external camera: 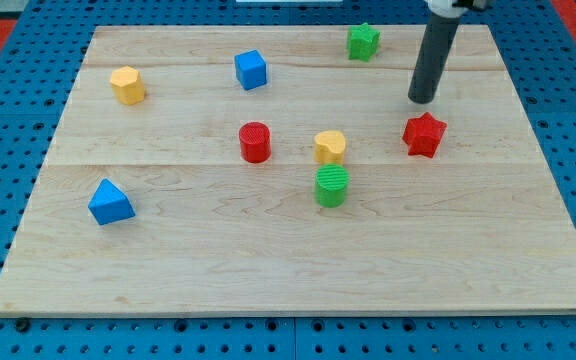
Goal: Move the red star into the red circle
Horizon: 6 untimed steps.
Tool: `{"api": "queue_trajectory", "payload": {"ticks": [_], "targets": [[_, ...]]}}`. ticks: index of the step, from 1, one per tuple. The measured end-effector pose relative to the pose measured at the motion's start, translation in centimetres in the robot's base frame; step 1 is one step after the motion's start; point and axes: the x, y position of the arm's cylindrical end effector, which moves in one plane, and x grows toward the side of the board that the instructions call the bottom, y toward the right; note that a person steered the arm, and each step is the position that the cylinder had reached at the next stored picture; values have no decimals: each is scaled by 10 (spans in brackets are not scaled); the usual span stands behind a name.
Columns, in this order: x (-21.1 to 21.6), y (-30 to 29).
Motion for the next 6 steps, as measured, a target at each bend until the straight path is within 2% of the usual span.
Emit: {"api": "queue_trajectory", "payload": {"ticks": [1, 2, 3, 4, 5, 6], "targets": [[47, 44], [104, 43], [86, -13], [45, -20], [30, -50], [28, -132]]}}
